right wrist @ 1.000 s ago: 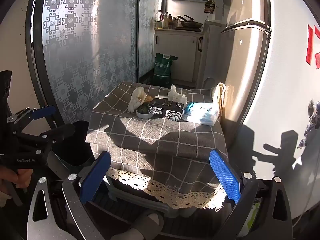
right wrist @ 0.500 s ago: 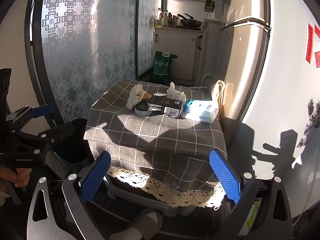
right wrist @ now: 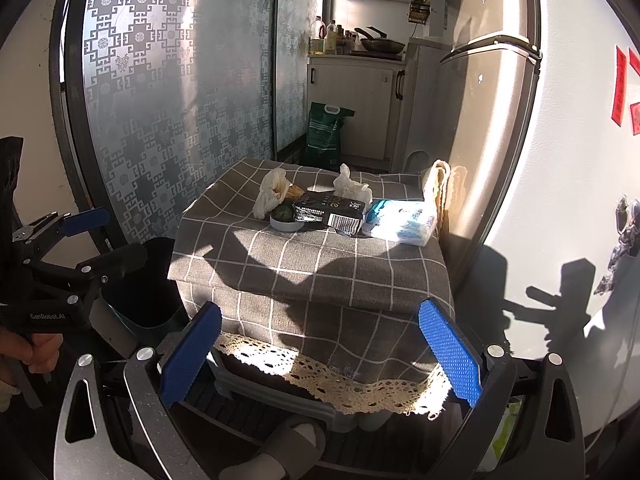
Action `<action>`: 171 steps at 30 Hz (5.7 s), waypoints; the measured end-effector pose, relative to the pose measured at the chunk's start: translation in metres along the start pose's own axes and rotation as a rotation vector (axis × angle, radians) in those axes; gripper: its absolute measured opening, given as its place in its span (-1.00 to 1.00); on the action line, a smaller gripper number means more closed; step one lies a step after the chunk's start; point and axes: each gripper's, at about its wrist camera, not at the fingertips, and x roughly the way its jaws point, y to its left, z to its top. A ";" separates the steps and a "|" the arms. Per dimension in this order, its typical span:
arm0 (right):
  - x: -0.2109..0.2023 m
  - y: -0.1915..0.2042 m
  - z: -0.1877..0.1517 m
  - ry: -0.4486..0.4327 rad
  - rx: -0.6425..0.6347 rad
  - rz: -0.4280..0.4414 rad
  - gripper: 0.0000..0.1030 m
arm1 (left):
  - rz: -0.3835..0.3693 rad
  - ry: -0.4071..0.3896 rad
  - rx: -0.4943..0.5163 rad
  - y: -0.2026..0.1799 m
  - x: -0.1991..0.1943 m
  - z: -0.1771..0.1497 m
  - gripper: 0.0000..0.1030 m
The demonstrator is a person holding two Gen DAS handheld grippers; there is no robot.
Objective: Collect trash
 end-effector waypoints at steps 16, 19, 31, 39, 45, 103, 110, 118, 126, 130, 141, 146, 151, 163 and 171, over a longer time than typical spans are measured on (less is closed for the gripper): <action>-0.001 -0.002 0.001 -0.006 0.008 0.001 0.94 | -0.001 0.001 0.000 0.001 0.000 0.000 0.94; -0.001 -0.002 0.001 -0.005 0.007 0.002 0.94 | 0.000 0.001 0.001 0.000 0.000 0.000 0.94; -0.002 -0.001 0.001 -0.005 0.007 0.001 0.94 | 0.000 0.001 0.004 0.000 0.000 0.000 0.94; -0.002 -0.001 0.001 -0.005 0.007 0.000 0.94 | -0.001 0.002 0.004 -0.001 0.001 -0.001 0.94; -0.002 -0.001 0.001 -0.006 0.006 0.000 0.94 | 0.000 0.002 0.004 -0.001 0.001 -0.001 0.94; 0.034 -0.028 0.050 0.065 0.053 0.076 0.13 | -0.198 0.154 0.171 -0.025 0.121 0.091 -0.23; 0.060 -0.030 0.057 0.106 0.059 0.086 0.13 | -0.200 0.190 0.120 -0.015 0.146 0.091 -0.61; 0.095 -0.028 0.064 0.120 0.106 0.096 0.27 | -0.214 0.166 0.095 -0.004 0.140 0.094 -0.95; 0.122 -0.020 0.065 0.136 0.141 0.041 0.50 | -0.232 0.121 0.038 0.022 0.112 0.098 -0.95; 0.131 -0.019 0.068 0.142 0.148 0.024 0.53 | -0.237 0.114 0.055 0.025 0.101 0.093 -0.95; 0.154 -0.026 0.075 0.154 0.197 -0.020 0.43 | -0.265 0.085 0.057 0.041 0.074 0.087 -0.95; 0.164 -0.030 0.076 0.175 0.205 -0.019 0.46 | -0.265 0.100 0.040 0.050 0.072 0.082 -0.95; 0.168 -0.029 0.078 0.171 0.237 -0.039 0.56 | -0.254 0.107 0.033 0.060 0.070 0.079 -0.95; 0.171 -0.018 0.086 0.174 0.208 -0.112 0.37 | -0.246 0.101 0.020 0.078 0.062 0.074 -0.95; 0.139 0.002 0.101 0.118 0.179 -0.087 0.36 | -0.213 0.091 -0.025 0.105 0.051 0.071 -0.95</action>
